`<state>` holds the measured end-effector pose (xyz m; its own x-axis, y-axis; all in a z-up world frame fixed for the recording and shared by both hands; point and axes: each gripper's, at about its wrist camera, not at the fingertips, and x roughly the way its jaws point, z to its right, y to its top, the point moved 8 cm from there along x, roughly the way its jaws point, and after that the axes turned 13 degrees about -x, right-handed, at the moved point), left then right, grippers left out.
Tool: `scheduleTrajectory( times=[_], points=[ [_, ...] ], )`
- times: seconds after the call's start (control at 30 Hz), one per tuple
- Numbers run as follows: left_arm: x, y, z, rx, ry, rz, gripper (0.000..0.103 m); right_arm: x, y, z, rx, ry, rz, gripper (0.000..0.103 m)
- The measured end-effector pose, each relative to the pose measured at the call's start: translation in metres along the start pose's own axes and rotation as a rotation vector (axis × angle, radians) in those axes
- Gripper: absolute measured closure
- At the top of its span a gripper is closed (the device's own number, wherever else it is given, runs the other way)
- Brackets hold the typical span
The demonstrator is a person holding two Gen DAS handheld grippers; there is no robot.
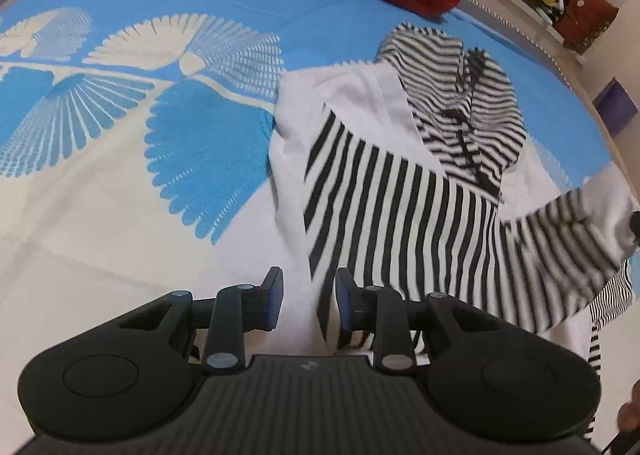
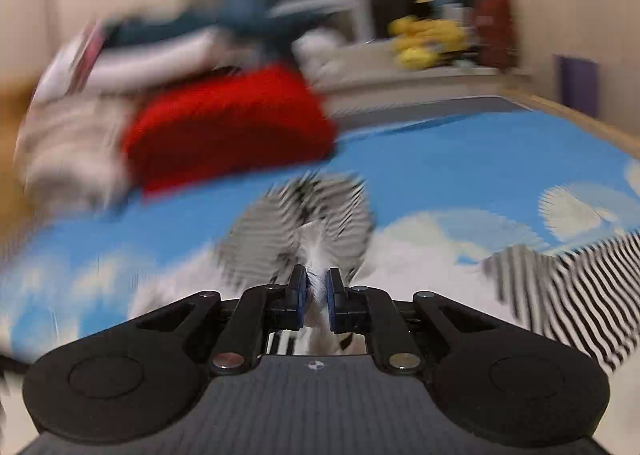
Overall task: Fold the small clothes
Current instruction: 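Grasp the other sleeve with the right gripper and fold it across the front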
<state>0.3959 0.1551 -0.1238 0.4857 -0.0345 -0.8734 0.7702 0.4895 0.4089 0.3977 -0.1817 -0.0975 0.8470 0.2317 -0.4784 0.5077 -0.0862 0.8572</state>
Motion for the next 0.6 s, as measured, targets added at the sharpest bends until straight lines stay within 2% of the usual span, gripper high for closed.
scheduleTrajectory(
  times=[0.07,0.17,0.23,0.33,0.4,0.43,0.5,0.53,0.6],
  points=[
    [0.007,-0.006,-0.002,0.017,0.024,-0.025,0.073,0.001,-0.009,0.029,0.079,-0.082,-0.041,0.093],
    [0.024,-0.021,-0.01,0.066,0.096,-0.092,0.07,0.014,-0.048,0.076,0.265,-0.177,-0.206,0.093],
    [0.029,-0.027,-0.014,0.092,0.12,-0.114,0.068,0.017,-0.072,0.101,0.373,-0.237,-0.3,0.1],
    [0.027,-0.026,-0.01,0.126,0.133,-0.1,0.067,0.011,-0.085,0.119,0.423,-0.31,-0.335,0.098],
    [0.022,-0.022,-0.004,0.12,0.107,-0.07,0.067,0.01,-0.081,0.125,0.434,-0.292,-0.324,0.096],
    [0.02,-0.02,-0.001,0.124,0.099,-0.063,0.067,0.014,-0.08,0.123,0.429,-0.264,-0.333,0.093],
    [0.019,-0.019,0.003,0.14,0.093,-0.051,0.067,0.018,-0.081,0.122,0.43,-0.219,-0.354,0.065],
    [0.019,-0.019,0.004,0.14,0.094,-0.053,0.067,0.021,-0.085,0.12,0.434,-0.201,-0.38,0.06],
    [0.021,-0.02,0.006,0.134,0.093,-0.055,0.067,0.03,-0.095,0.116,0.454,-0.177,-0.443,0.058]
  ],
)
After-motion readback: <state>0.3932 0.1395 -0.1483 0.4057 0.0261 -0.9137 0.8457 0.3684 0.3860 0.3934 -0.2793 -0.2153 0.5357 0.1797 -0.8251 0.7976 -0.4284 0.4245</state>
